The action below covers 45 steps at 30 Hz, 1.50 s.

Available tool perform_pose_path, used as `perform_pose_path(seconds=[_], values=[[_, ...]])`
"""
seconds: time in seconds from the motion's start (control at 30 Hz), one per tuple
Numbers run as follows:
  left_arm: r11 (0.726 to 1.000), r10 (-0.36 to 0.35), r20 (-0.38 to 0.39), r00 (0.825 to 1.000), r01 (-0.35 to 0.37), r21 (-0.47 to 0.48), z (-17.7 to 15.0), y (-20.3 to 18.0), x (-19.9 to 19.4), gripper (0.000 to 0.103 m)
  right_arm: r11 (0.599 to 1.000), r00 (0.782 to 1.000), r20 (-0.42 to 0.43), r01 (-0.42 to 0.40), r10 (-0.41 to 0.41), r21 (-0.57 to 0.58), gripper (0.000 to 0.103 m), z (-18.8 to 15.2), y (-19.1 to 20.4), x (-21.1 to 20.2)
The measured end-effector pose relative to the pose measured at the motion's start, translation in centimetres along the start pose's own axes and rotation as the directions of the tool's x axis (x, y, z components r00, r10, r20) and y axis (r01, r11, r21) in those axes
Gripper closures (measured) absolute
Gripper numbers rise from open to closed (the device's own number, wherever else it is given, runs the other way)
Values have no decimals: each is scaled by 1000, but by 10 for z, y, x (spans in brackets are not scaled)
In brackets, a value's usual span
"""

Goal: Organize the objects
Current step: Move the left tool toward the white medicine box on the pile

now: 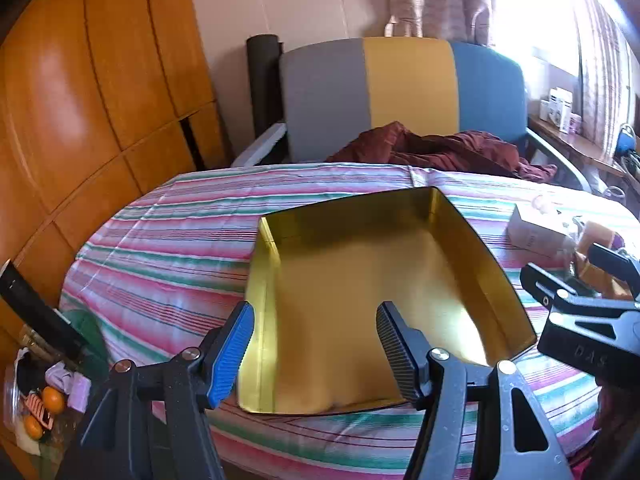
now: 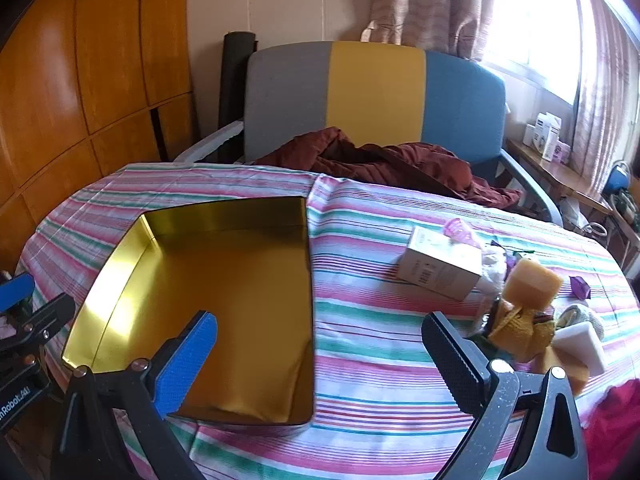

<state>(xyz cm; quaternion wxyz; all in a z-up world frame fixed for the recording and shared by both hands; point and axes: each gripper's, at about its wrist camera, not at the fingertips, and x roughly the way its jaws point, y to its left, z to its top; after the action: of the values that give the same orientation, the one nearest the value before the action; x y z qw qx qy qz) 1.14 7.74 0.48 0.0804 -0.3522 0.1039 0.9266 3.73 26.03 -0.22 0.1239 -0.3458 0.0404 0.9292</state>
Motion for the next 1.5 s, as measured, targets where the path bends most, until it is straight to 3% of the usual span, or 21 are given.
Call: perform_pose_path(seconds=[0.1,0.23,0.43,0.53,0.7,0.83,1.03,1.13,1.3,1.4,1.5], values=[[997,-79,-19,997,79,-3,2,-5,3,39,1000,1000,4,19,-19,11,0,1,-12,-1],[969,-245,-85,966,241,-58,4,-11,11,38,998,999,3,47,-48,46,0,2,-36,-2],[946,-315,-84,945,320,54,6,-48,4,38,988,994,-11,113,-113,107,0,4,-84,-7],[922,-372,-83,925,378,80,11,-62,0,38,979,988,-10,155,-156,135,0,5,-113,-15],[864,-486,-113,866,496,86,27,-84,6,33,952,977,-17,212,-214,219,0,10,-170,-29],[831,-534,-134,834,548,97,39,-103,11,29,914,972,-33,232,-235,333,0,12,-221,-40],[818,-514,-173,840,541,195,51,-137,17,29,852,971,-55,231,-233,469,0,4,-279,-48],[816,-493,-205,846,531,228,58,-153,27,29,846,974,-75,223,-214,484,0,-1,-289,-43],[806,-475,-248,844,531,263,75,-176,46,29,883,986,-90,165,-140,439,0,-2,-277,-23],[780,-474,-284,833,547,303,87,-192,62,29,917,991,-100,122,-90,379,0,5,-264,-8],[755,-453,-302,839,541,370,100,-208,79,28,938,992,-110,96,-62,332,0,13,-254,8]])
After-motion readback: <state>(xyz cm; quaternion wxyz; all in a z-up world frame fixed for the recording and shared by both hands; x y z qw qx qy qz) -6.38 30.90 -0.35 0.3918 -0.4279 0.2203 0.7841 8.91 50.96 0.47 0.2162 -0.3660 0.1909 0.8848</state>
